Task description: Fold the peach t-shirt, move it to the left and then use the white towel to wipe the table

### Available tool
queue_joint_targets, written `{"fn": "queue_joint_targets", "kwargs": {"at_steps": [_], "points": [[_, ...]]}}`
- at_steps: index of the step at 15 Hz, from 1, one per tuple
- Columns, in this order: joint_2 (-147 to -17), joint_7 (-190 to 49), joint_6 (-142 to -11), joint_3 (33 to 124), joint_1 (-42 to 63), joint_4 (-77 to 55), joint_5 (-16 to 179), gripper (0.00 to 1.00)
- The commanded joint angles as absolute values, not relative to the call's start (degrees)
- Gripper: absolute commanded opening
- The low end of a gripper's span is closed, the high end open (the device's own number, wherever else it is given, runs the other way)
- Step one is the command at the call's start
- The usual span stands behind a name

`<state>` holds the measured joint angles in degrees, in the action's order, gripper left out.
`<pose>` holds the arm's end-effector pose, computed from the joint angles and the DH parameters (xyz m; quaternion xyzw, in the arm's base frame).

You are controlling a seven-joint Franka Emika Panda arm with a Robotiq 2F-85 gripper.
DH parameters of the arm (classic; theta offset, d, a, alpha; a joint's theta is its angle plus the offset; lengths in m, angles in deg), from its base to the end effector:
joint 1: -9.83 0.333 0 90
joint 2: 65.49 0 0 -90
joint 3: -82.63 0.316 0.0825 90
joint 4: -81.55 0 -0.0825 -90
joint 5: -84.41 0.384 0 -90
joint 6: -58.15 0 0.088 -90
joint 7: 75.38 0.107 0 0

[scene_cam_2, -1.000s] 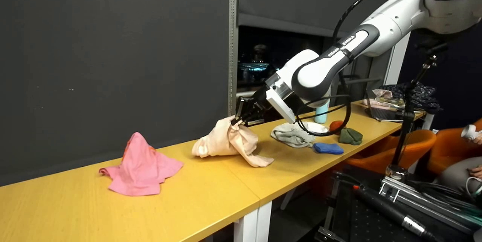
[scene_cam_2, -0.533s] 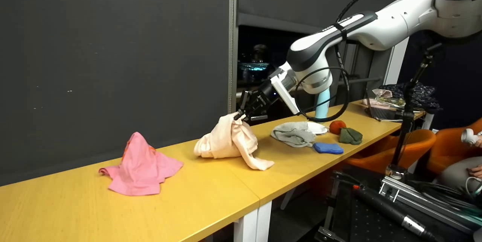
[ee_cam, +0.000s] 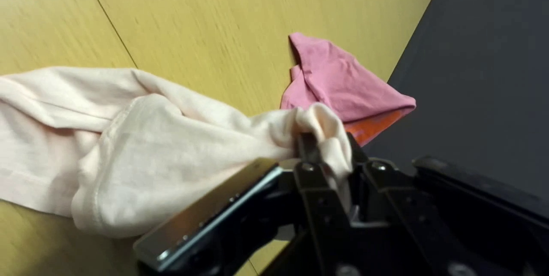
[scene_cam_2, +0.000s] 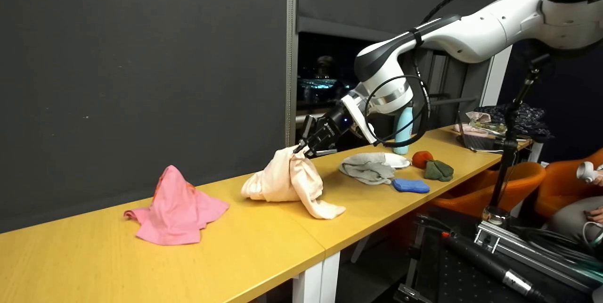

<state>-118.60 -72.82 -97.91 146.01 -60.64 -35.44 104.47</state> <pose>0.6031 -0.1212 0.2215 -0.8226 0.3390 -0.0760 0.4501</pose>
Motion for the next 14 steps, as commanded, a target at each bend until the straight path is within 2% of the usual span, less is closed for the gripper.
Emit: {"fn": "queue_joint_targets", "kwargs": {"at_steps": [1,5,8,14], "points": [[-119.68,-76.56,-94.56,143.87,-58.53,-32.36,109.44,0.49],[-115.12,-77.25,-94.67,141.5,-55.61,-32.52,110.68,0.79],[-107.53,-72.06,-94.75,135.6,-49.19,-31.99,109.51,0.99],[-96.45,-62.06,-83.46,114.12,-28.22,-25.71,106.65,1.0]]}}
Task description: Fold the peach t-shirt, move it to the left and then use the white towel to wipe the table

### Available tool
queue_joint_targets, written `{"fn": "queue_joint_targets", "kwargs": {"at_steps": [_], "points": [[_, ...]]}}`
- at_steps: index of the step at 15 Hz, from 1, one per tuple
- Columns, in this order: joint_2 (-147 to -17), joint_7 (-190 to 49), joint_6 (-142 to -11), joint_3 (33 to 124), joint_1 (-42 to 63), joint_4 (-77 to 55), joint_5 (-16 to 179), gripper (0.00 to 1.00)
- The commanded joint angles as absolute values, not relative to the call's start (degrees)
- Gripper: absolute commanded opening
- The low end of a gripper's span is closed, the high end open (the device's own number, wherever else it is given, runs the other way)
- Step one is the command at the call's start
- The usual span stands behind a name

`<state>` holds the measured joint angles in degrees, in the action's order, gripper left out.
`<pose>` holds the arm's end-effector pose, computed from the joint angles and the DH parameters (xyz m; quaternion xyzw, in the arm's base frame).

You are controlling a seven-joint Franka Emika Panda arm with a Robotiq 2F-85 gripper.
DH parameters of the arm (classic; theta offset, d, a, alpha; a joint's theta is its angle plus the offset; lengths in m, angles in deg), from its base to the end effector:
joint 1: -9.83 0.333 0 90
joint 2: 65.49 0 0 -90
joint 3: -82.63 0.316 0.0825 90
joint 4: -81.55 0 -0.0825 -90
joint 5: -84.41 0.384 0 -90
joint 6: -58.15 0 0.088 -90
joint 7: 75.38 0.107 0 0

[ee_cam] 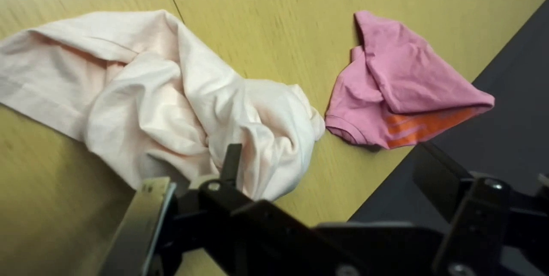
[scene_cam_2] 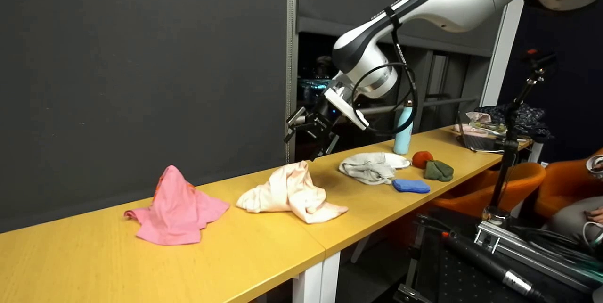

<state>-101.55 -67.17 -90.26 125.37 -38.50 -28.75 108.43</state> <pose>0.6345 -0.1028 0.2529 -0.8837 0.3377 -0.0585 0.3186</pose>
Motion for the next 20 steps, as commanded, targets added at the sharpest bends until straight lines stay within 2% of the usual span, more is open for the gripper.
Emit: {"fn": "queue_joint_targets", "kwargs": {"at_steps": [1,4,7,11,20], "points": [[-96.09,-61.33,-81.58,109.89,-24.41,-24.71,106.04,1.0],[-96.35,-62.58,-77.52,97.11,-13.0,-22.41,107.55,1.0],[-98.42,-64.5,-81.01,90.09,-6.32,-22.08,107.67,1.0],[-100.15,-65.57,-85.38,87.11,-2.32,-22.22,108.46,1.0],[-106.52,-65.31,-85.72,86.67,-0.36,-19.61,108.37,1.0]]}}
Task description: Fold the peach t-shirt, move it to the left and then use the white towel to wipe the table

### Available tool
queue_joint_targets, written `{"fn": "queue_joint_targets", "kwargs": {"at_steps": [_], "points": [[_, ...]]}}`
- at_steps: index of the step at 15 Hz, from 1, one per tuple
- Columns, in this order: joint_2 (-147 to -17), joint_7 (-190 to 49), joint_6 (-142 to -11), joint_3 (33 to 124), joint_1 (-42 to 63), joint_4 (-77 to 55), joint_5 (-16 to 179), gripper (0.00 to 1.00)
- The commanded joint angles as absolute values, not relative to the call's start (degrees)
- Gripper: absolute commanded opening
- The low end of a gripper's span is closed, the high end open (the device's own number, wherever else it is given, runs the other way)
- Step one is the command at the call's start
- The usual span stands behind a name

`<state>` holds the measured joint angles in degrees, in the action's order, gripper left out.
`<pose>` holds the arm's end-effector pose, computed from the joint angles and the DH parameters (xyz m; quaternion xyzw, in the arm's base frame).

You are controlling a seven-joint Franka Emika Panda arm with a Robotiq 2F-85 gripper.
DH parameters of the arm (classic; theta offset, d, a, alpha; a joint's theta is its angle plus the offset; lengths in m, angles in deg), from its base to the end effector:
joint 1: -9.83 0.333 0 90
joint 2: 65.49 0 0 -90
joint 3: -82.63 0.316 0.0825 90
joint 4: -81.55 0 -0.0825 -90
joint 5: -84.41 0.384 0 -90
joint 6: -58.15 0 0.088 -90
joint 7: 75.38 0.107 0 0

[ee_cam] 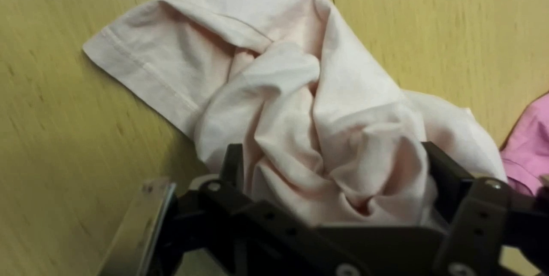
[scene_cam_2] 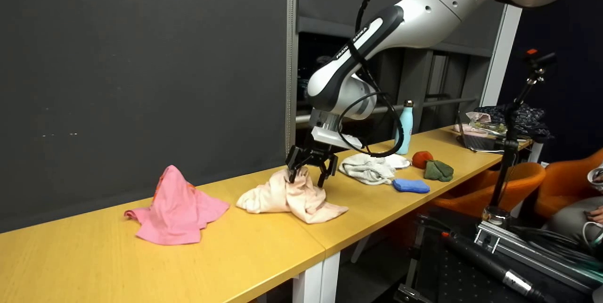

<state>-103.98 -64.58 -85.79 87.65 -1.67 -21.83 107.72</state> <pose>0.6498 -0.0809 0.1750 -0.9372 0.3151 -0.0100 0.1490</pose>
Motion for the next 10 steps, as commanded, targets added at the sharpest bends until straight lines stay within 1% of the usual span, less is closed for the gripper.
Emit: {"fn": "queue_joint_targets", "kwargs": {"at_steps": [1,7,8,10], "points": [[-107.2,-65.45,-85.74,86.81,-0.34,-19.33,108.42,1.0],[-110.88,-65.06,-85.92,86.48,0.25,-17.86,107.78,1.0],[-111.31,-65.07,-85.93,86.5,0.27,-17.52,107.73,0.83],[-111.67,-65.11,-85.57,86.65,0.24,-17.0,107.72,0.65]]}}
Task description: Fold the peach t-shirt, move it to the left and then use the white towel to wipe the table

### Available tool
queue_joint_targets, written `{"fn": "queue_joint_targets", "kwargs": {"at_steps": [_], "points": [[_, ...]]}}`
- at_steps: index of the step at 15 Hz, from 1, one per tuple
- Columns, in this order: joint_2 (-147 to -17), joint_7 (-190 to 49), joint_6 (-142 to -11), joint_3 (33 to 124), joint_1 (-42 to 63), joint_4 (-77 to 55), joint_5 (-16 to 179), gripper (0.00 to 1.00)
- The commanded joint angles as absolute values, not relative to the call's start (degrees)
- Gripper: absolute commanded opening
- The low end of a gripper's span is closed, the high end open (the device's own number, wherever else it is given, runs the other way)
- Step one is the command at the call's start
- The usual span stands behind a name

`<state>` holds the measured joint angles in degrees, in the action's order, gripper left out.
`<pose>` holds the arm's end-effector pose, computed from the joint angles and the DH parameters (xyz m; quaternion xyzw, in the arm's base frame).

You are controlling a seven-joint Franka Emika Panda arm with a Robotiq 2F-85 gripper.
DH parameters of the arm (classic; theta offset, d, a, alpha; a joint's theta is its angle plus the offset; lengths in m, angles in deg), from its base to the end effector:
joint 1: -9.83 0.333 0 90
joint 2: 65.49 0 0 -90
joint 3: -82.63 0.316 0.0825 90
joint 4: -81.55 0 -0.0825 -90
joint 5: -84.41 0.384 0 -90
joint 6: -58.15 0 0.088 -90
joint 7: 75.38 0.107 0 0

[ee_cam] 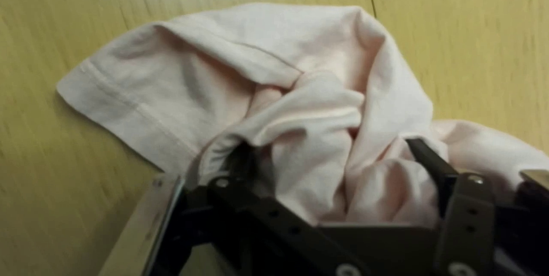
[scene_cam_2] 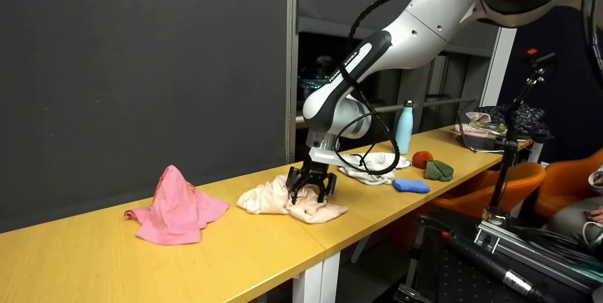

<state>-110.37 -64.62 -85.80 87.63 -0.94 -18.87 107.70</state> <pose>0.6492 -0.0724 0.1220 -0.9377 0.3145 0.0202 0.1465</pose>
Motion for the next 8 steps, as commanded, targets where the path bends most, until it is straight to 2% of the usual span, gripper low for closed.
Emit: {"fn": "queue_joint_targets", "kwargs": {"at_steps": [1,8], "points": [[-111.88,-65.07,-85.5,86.73,0.3,-16.68,107.74,0.58],[-113.81,-64.43,-81.7,87.43,2.67,-10.67,106.68,0.06]]}}
